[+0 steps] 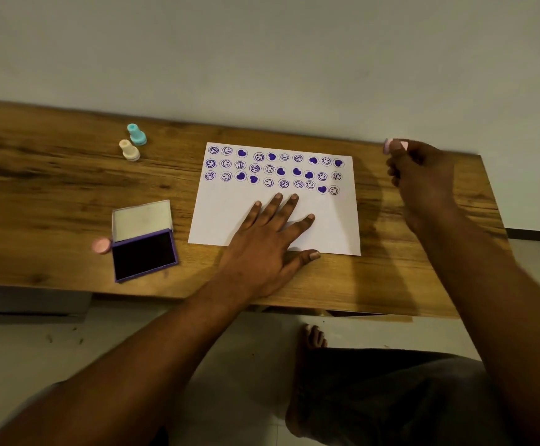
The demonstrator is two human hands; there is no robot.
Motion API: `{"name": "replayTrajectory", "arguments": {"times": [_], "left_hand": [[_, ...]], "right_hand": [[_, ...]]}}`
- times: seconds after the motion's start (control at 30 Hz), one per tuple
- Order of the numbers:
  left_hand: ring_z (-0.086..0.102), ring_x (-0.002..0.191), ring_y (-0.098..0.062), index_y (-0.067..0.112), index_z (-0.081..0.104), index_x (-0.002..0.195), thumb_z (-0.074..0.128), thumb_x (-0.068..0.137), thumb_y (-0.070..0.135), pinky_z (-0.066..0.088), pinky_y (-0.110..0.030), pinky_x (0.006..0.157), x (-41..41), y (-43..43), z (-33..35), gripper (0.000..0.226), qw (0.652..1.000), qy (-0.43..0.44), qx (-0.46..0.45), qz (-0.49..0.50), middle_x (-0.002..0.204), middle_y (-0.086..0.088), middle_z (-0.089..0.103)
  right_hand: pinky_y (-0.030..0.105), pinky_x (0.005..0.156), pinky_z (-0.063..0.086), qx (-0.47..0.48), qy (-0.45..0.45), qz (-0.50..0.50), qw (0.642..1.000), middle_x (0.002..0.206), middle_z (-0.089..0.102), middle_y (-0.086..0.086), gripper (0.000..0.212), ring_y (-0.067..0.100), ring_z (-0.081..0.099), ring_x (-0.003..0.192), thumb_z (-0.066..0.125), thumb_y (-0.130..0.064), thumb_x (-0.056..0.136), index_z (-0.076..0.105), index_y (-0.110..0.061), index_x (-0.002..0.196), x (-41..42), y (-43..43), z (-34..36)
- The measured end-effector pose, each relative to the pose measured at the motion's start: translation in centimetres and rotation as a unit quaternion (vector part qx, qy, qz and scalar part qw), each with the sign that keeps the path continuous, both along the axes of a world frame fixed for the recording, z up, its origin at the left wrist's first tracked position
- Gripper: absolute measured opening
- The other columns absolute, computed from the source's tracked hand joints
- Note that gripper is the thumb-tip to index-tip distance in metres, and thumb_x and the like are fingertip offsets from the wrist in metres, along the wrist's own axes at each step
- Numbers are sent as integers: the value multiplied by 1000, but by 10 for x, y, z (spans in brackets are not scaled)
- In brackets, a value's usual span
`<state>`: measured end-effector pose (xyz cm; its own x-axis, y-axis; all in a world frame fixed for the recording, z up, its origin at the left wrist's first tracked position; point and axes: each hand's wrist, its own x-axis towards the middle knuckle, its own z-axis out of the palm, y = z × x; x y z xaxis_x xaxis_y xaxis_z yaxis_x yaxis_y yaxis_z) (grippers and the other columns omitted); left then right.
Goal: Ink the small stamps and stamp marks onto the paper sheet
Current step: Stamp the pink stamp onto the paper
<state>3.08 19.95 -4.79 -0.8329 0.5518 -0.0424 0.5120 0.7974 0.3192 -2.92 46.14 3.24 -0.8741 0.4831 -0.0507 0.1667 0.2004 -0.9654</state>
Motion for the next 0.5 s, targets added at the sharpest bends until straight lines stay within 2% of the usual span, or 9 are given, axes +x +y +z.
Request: {"name": "replayTrajectory", "arguments": {"times": [0.07,0.13,0.37,0.5], "left_hand": [[-11,161,-19,42,10,166,6,98,81,3,-50,130,0,0,0,79,1000,3,-4,-1,176,2,-6],[-11,162,-19,42,11,166,5,98,81,3,-50,130,1,1,0,79,1000,5,-4,-1,176,2,-5],[-14,161,-19,41,6,167,5,97,80,2,-51,130,1,1,1,79,1000,2,-13,-4,176,1,-9],[-13,161,-19,38,8,167,9,99,78,1,-50,129,3,-1,5,79,1000,11,10,-11,176,1,-7]], "right_hand": [[20,56,42,-103,-24,-2,994,72,60,-5,11,5,52,61,70,-26,98,75,-17,93,3,0,-7],[22,57,38,-131,-45,-1,990,74,57,-2,13,8,49,63,67,-21,100,72,-18,88,2,-6,-13],[19,53,41,-121,-42,19,992,65,63,-10,10,3,51,57,74,-27,95,76,-17,93,-7,-22,-21],[21,56,43,-111,-44,20,993,73,62,-2,27,8,50,61,77,-30,93,76,-5,104,-11,-27,-23]]}}
